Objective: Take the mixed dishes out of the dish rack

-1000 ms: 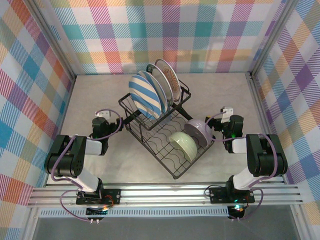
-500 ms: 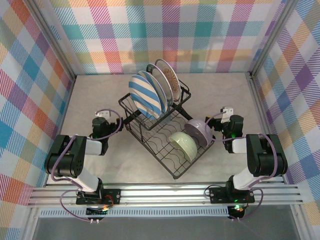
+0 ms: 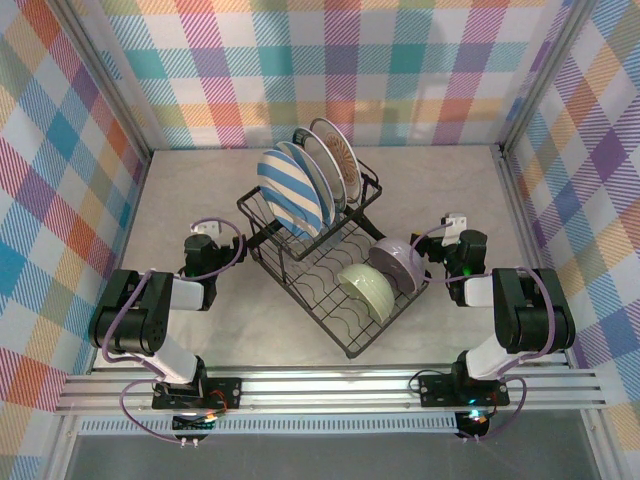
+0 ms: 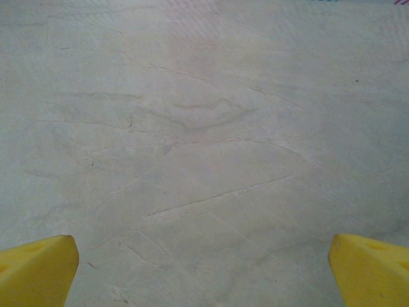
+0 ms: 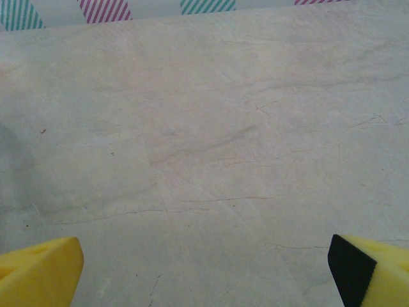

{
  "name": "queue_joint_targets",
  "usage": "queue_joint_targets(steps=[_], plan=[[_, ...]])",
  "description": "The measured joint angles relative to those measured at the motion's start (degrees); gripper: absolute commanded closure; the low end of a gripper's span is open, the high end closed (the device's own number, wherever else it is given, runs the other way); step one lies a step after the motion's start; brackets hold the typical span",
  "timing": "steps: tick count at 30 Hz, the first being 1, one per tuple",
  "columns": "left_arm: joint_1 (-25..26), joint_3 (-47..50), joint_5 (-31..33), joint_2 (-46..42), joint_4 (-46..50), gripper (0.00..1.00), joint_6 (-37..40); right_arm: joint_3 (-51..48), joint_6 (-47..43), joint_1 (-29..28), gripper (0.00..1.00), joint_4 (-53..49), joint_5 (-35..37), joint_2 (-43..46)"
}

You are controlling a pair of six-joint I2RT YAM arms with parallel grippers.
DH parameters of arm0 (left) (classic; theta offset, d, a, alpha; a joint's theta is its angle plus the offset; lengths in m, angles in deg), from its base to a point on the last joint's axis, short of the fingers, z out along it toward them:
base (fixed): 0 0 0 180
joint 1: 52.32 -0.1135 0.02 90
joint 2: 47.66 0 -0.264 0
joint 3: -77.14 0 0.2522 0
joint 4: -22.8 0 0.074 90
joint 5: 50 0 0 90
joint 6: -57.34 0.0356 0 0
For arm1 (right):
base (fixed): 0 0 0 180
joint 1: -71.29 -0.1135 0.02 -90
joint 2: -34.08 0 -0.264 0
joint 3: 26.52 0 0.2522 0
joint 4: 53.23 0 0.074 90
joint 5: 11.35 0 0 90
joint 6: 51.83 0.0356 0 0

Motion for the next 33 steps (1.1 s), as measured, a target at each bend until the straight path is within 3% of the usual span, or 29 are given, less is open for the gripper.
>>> queue_joint_targets(steps=[12, 16, 25, 33], plan=[[-0.04, 0.00, 0.44, -0.15, 0.31, 0.00, -0.07, 0.00, 0.00, 0.00, 0.01, 0.02, -0.02, 0.00], [-0.04, -0.50, 2.45, -3.41, 4.81, 0.00, -0.76, 0.00, 0.13, 0.00, 0.01, 0.02, 0.39, 0.11], [-0.04, -5.60, 9.53, -13.97, 17.84, 0.00, -3.52, -3.02, 4.39, 0.00, 0.01, -3.17, 12.72, 13.99], [-0.04, -11.50, 16.41, -21.27, 34.82, 0.00, -14.23, 8.24, 12.44, 0.00, 0.01, -24.50, 24.61, 21.38]])
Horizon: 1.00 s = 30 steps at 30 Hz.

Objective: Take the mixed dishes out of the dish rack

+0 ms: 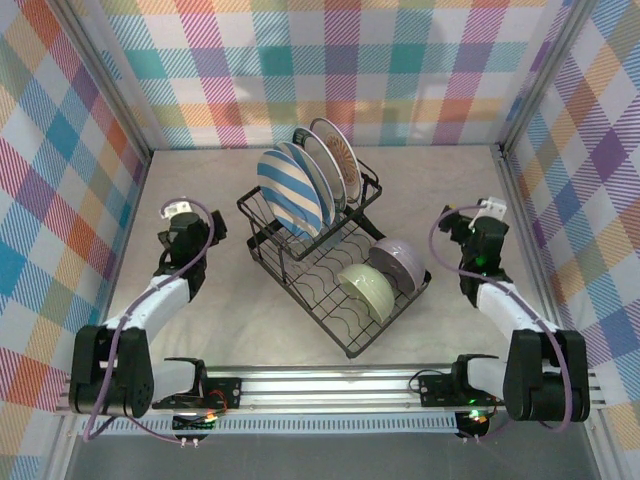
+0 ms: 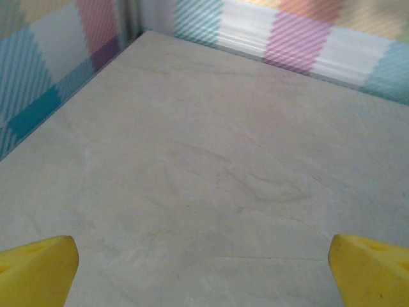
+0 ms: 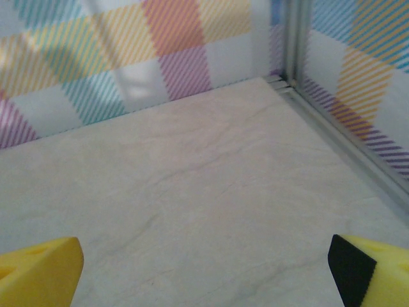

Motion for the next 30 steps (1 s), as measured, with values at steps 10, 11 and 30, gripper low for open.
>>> queue_joint_targets(steps=[10, 11, 30], plan=[[0.00, -10.25, 1.36, -10.62, 30.38, 0.00, -17.05, 15.13, 16.72, 0.55, 0.01, -28.85, 6.21, -1.97], [0.00, -11.23, 0.00, -10.99, 33.24, 0.00, -18.14, 16.17, 17.68, 0.68, 0.01, -31.47, 5.64, -2.12], [3.04, -6.01, -27.89, -6.19, 52.70, 0.59, -30.95, 14.58, 22.62, 0.81, 0.11, -52.70, -12.96, 1.64]])
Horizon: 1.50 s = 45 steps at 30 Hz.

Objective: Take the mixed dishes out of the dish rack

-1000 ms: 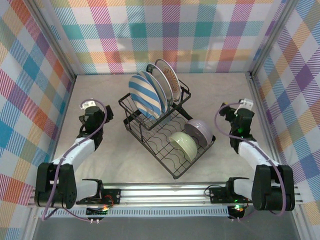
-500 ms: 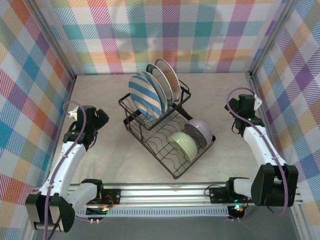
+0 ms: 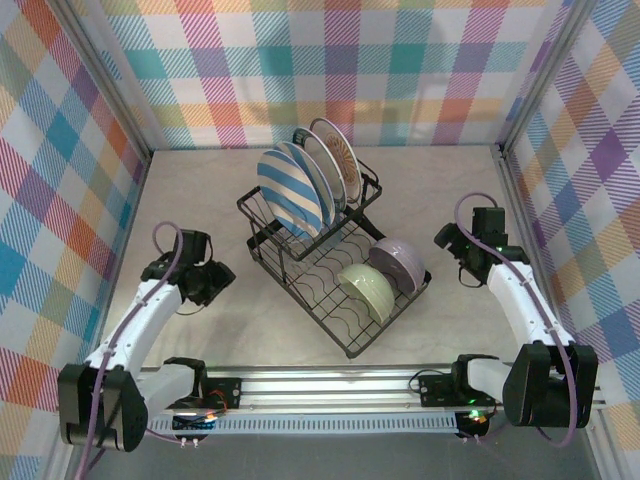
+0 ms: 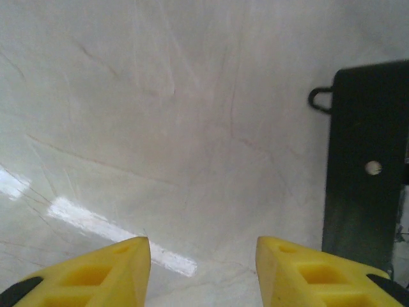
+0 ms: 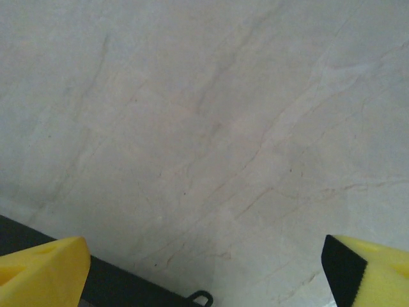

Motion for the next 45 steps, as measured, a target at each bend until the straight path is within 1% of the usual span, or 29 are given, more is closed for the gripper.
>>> queue_joint_targets(steps=[4, 7, 10, 12, 16, 19, 21, 24, 30, 35, 45], plan=[[0.79, 0.42, -2.64, 3.34, -3.50, 0.67, -1.88, -0.55, -0.13, 0.00, 0.18, -1.07, -1.25, -0.02], [1.25, 0.42, -4.15, 6.84, -6.73, 0.71, -2.91, -1.22, -0.31, 0.00, 0.22, -1.40, -1.88, -0.50], [2.36, 0.42, -5.18, 11.13, -10.21, 0.74, -4.46, -1.84, -0.55, 0.00, 0.31, -1.53, -1.86, -1.49], [3.13, 0.42, -5.77, 13.31, -12.15, 0.77, -5.38, -2.40, -0.70, 0.00, 0.38, -1.53, -1.86, -1.95], [4.15, 0.13, -6.23, 16.52, -15.61, 0.77, -6.51, -2.91, -1.49, 0.00, 0.50, -1.18, -2.49, -3.50], [4.57, -0.68, -6.49, 19.04, -17.33, 0.77, -7.28, -3.48, -1.81, 0.00, 0.53, -1.09, -3.13, -4.48], [4.59, -1.31, -6.88, 20.63, -18.53, 0.77, -7.63, -3.78, -1.84, 0.00, 0.56, -1.03, -3.54, -5.14], [4.72, -1.99, -7.39, 22.58, -20.39, 0.77, -8.52, -3.93, -1.84, 0.00, 0.58, -0.76, -4.48, -6.03], [5.44, -3.10, -7.80, 24.98, -23.26, 0.77, -9.53, -4.31, -1.79, -0.09, 0.60, 0.37, -6.47, -7.56], [5.53, -4.46, -7.82, 27.63, -22.95, 0.77, -10.16, -5.07, -1.79, -0.57, 0.61, 1.25, -7.87, -8.68], [5.55, -12.61, -8.04, 33.38, -14.40, 0.77, -10.38, -5.11, -0.31, -2.84, 0.62, 4.72, -9.31, -10.91]])
